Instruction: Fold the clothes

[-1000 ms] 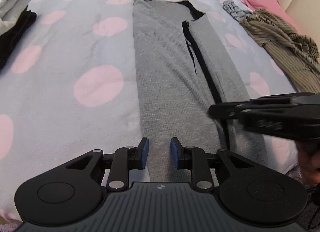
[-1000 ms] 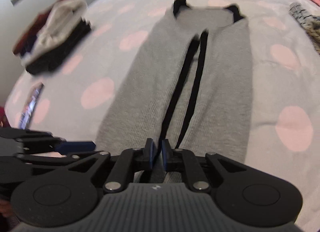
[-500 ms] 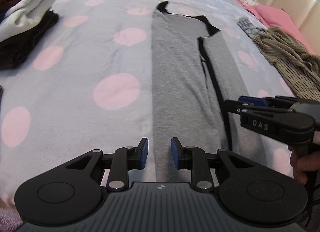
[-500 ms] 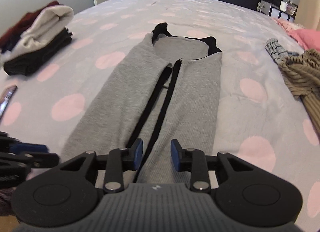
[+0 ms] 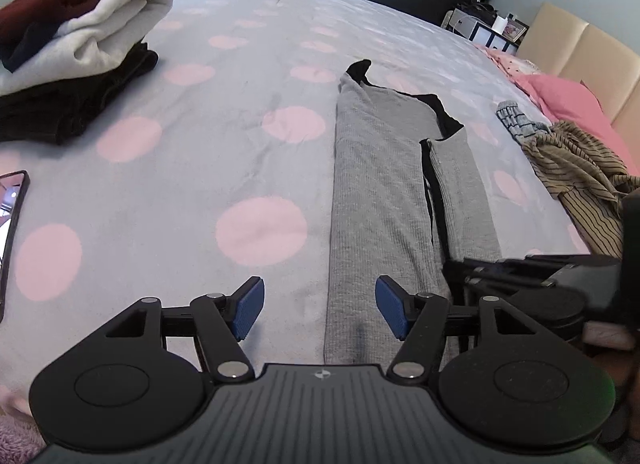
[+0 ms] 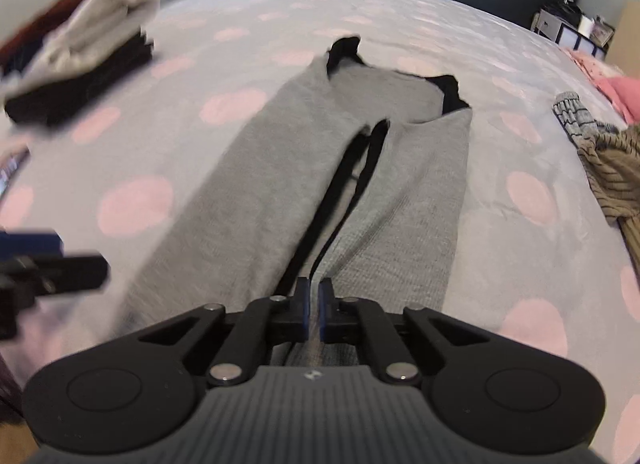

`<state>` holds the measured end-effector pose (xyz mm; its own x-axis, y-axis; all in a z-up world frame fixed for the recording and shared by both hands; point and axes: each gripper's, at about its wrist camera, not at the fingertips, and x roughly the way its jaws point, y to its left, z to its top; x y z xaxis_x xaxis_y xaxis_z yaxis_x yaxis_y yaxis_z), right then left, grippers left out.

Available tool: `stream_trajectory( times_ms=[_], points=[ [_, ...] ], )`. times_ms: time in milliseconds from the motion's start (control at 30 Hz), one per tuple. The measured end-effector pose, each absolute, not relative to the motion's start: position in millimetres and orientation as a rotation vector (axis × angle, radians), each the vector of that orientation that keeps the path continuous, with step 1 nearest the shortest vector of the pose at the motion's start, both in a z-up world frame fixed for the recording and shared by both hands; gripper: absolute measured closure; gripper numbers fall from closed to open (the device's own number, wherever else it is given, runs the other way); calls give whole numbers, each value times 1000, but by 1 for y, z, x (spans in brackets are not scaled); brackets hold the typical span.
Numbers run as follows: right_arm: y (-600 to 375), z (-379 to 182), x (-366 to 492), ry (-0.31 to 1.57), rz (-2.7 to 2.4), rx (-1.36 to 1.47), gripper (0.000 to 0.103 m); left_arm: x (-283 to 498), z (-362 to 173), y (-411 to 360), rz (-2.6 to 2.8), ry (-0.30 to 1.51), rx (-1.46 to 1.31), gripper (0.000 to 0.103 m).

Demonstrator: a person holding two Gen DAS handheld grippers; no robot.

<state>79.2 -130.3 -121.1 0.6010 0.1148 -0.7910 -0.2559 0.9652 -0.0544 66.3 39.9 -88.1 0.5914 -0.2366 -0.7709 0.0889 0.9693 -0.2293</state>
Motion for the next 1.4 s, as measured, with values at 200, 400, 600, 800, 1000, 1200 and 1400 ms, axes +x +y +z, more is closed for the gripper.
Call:
stream_trajectory(
  times_ms=[200, 400, 600, 800, 1000, 1200, 1400],
  points=[
    [-138, -111, 72, 902, 236, -126, 81, 63, -90, 37, -245, 935, -136, 43],
    [-166, -90, 44, 855, 236, -61, 70, 56, -94, 39, -268, 970, -141, 43],
    [-213, -91, 16, 922, 162, 71, 69, 39, -97, 40, -311, 1013, -141, 44],
    [-244, -111, -16, 1056, 197, 316, 62, 22, -104, 43, -373, 1079, -191, 44],
    [-243, -138, -39, 1169, 259, 456, 59, 9, -122, 49, -374, 1169, -242, 44],
    [-235, -146, -47, 1208, 280, 493, 65, -3, -131, 43, -394, 1226, -225, 55],
    [-237, -142, -44, 1214, 299, 524, 88, -1, -126, 48, -407, 1243, -232, 94]
  ],
)
